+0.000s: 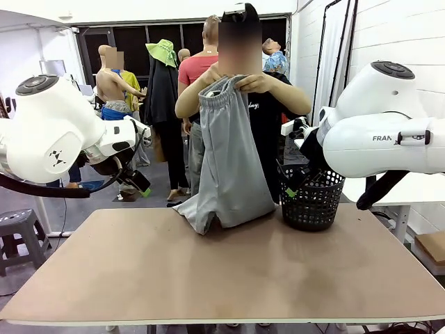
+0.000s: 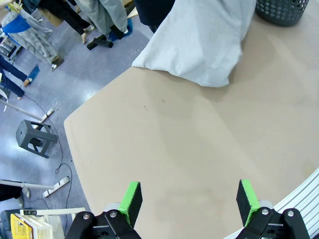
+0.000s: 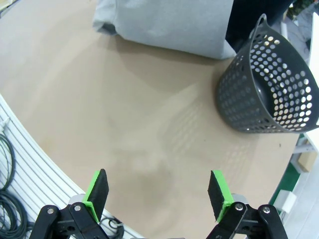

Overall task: Fold the training pants.
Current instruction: Grab both ends of the Training pants handed by a person.

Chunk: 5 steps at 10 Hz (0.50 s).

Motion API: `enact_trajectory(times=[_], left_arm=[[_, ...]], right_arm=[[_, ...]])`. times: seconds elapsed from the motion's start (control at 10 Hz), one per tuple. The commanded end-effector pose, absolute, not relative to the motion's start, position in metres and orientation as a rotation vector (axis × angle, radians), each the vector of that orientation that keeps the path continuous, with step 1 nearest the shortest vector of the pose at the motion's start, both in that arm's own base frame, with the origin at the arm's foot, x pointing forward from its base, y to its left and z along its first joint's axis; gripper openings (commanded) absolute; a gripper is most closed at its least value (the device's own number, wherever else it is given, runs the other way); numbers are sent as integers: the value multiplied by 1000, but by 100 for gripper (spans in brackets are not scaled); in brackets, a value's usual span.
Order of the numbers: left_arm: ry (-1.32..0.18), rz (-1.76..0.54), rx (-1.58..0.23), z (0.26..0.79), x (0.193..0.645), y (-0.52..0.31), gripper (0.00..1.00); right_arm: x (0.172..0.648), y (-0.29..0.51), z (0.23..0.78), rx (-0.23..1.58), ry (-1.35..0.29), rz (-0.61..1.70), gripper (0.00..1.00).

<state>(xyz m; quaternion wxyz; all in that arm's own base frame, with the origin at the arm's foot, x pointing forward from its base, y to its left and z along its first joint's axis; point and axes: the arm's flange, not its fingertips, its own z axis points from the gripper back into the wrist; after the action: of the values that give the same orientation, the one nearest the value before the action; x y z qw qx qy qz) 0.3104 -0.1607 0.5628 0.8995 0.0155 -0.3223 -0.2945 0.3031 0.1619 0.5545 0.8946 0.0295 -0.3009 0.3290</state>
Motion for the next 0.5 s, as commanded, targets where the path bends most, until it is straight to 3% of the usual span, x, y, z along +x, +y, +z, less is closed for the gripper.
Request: enact_trajectory(times=[0.0,0.4], left_arm=[[-668,-615,34,564,311,-160,100],[-668,-615,34,564,311,-160,100]], right_arm=[[303,162,552,63,-624,685,100],[303,162,552,63,-624,685,100]])
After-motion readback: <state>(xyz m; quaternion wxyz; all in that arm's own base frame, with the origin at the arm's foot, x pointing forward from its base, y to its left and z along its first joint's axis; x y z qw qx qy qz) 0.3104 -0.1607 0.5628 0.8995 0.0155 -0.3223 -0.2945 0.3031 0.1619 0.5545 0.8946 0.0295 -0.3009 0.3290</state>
